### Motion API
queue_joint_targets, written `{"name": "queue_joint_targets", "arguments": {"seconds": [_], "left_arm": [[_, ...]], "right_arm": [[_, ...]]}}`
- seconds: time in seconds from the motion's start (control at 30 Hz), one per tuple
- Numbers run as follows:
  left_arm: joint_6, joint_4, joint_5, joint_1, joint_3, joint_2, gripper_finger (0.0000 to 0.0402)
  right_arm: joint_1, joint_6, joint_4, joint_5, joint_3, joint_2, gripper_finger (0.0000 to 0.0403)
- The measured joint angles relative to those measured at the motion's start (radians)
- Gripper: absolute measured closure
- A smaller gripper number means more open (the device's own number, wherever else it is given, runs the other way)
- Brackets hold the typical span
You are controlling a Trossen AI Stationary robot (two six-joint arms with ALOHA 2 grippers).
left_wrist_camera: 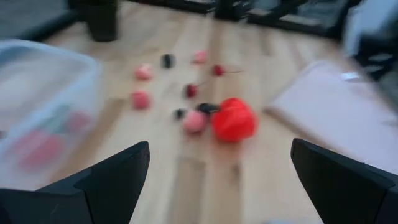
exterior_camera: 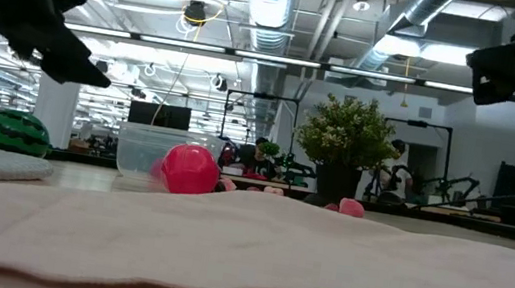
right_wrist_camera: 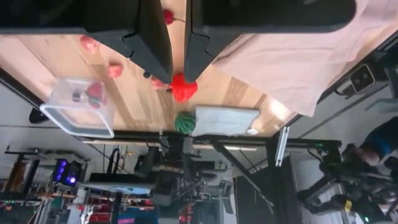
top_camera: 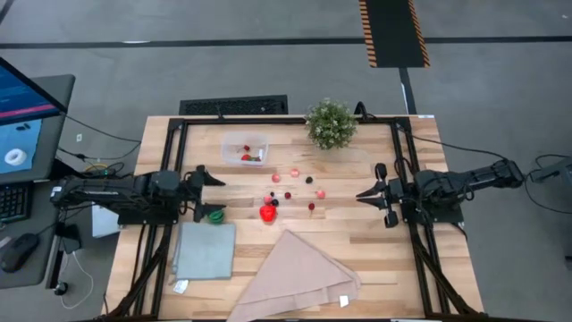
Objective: Pick and placing Produce into tupperware
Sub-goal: Put the green watermelon into the transparent container
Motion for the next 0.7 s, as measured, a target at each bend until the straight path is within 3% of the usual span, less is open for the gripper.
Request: {"name": "queue_joint_targets", "arguments": {"seconds": [0.13, 0.47, 0.57, 0.7], "left_arm": [[-0.001, -0.042, -0.048, 0.0, 0.036, 0.0, 0.002], [-0.262, -0.08, -0.203, 0.0, 0.005, 0.013, 0.002], [-0.462, -0.075, -0.169, -0.002, -0.018, 0.015, 0.002], [-0.429, -0.054, -0.082, -0.036, -0.021, 0.048, 0.002]], "right_arm": [[0.0, 0.0, -0.011, 0.0, 0.0, 0.0, 0.0339], [0.0, 0.0, -0.022, 0.0, 0.0, 0.0, 0.0339], [0.0, 0.0, -0.022, 0.0, 0.0, 0.0, 0.0339], [0.0, 0.0, -0.022, 0.0, 0.0, 0.0, 0.0339]]}}
